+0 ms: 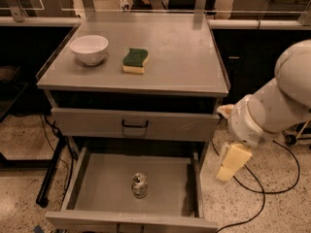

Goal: Pick 7up can from middle drawer and place on counter

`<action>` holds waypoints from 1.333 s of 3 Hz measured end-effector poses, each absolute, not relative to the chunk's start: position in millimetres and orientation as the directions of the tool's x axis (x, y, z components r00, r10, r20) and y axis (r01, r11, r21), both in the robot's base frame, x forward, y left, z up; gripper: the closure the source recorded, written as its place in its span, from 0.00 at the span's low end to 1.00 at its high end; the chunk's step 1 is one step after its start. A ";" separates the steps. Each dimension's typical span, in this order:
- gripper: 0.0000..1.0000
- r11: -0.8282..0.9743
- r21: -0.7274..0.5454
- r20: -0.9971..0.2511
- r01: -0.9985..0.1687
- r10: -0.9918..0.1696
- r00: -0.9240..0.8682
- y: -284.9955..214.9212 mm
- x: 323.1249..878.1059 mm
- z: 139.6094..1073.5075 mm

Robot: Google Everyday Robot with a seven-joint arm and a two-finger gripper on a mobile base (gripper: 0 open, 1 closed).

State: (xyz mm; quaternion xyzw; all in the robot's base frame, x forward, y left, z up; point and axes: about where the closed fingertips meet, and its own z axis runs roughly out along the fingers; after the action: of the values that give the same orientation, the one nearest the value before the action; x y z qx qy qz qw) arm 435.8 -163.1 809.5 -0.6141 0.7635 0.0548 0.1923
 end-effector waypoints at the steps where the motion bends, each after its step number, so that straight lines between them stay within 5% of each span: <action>1: 0.00 0.232 -0.087 -0.434 -0.969 -0.884 -0.173 -139.6 429.6 755.4; 3: 0.00 0.231 -0.023 -0.457 -0.973 -0.868 -0.195 -126.8 421.9 722.5; 4: 0.00 0.231 0.050 -0.519 -0.972 -0.825 -0.223 -90.9 430.2 633.9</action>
Offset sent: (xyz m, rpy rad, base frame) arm -0.0074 0.0200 -0.0483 0.0802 0.0469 0.0183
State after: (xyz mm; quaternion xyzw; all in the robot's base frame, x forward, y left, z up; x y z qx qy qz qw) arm 430.2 -90.9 633.9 -0.5914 0.7594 0.1865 0.1968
